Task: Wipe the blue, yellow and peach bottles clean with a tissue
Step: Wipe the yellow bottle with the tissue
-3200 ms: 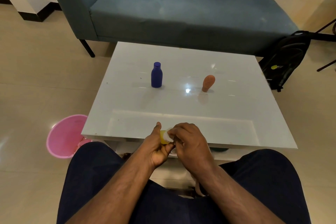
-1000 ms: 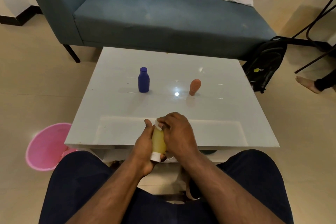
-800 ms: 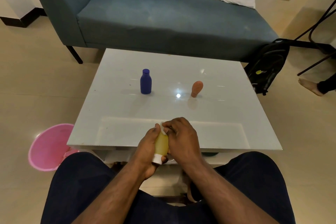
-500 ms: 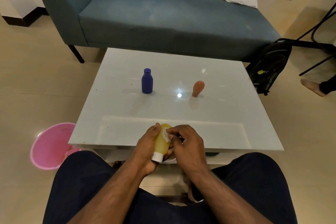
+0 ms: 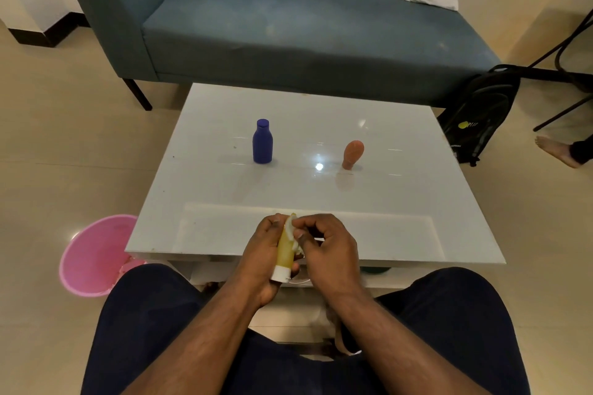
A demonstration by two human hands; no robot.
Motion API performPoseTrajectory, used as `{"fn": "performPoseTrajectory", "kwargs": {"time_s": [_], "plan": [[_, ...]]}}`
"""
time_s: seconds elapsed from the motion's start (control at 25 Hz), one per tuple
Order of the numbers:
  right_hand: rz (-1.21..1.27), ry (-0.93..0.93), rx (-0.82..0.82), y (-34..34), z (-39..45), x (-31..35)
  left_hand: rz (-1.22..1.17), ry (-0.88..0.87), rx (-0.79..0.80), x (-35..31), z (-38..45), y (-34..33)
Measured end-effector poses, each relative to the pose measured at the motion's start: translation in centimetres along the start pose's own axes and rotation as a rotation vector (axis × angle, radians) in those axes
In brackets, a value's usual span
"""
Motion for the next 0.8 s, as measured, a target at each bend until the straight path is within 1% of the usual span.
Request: {"fn": "performPoseTrajectory", "kwargs": {"time_s": [0.08,0.16,0.2,0.24,0.28,0.32,0.36,0.4,0.48,0.52,0.56,0.6,0.68,0.72,0.8], "plan": [[-0.064,-0.008,-0.022,0.1,1.6,0.3,0.044,0.028,0.035,0.1,-0.5,-0.2],[-0.109,-0.026,-0.06,0.4,2.9,0.0,0.044,0.066,0.037,0.4,-0.6,0.1],[-0.15,0.005,-0.067,1.0,3.0,0.0,0.035,0.084,0.028,0.5,-0.5,0.2],[-0.209,0.041,-0.037,0.2,3.1,-0.4,0.019,0.102,0.023,0.5,-0.5,0.4],[-0.188,0.032,-0.011,-0.5,2.8,-1.1,-0.006,0.116,0.032,0.5,-0.6,0.3],[-0.304,0.076,0.057,-2.3,1.7,-1.3,-0.037,0.124,0.035,0.4,-0.6,0.3],[-0.278,0.047,0.106,-4.3,-0.1,-0.5,-0.078,0.125,0.034,0.4,-0.5,0.3],[-0.452,0.121,0.158,-5.1,-1.2,-0.5,-0.111,0.129,0.014,0.5,-0.4,0.4],[-0.513,0.285,0.315,-4.4,-1.7,-0.3,-0.134,0.136,-0.017,0.5,-0.5,0.6],[-0.47,0.348,0.317,-2.9,-0.9,-0.6,-0.137,0.132,-0.011,0.4,-0.5,0.6],[-0.459,0.337,0.268,-1.7,0.0,-0.3,-0.133,0.128,-0.003,0.3,-0.5,0.6],[-0.476,0.298,0.19,-0.2,1.1,-0.6,-0.128,0.131,0.003,0.3,-0.5,0.5],[-0.452,0.192,0.08,0.1,2.6,-0.9,-0.116,0.145,-0.003,0.2,-0.6,0.5],[-0.465,0.162,0.118,-0.6,2.3,-0.5,-0.122,0.141,-0.003,0.2,-0.5,0.5],[-0.536,0.255,0.233,-2.3,-0.1,0.1,-0.14,0.131,0.0,0.3,-0.3,0.8]]}}
Point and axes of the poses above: each hand's wrist, its own z-axis towards the middle knuckle, its own y-axis out of the back of the hand, x = y × z, the point moved 3 cm from there along z, towards the middle knuckle, and after that the axes turned 10 degrees about z, right-handed, at the moved point
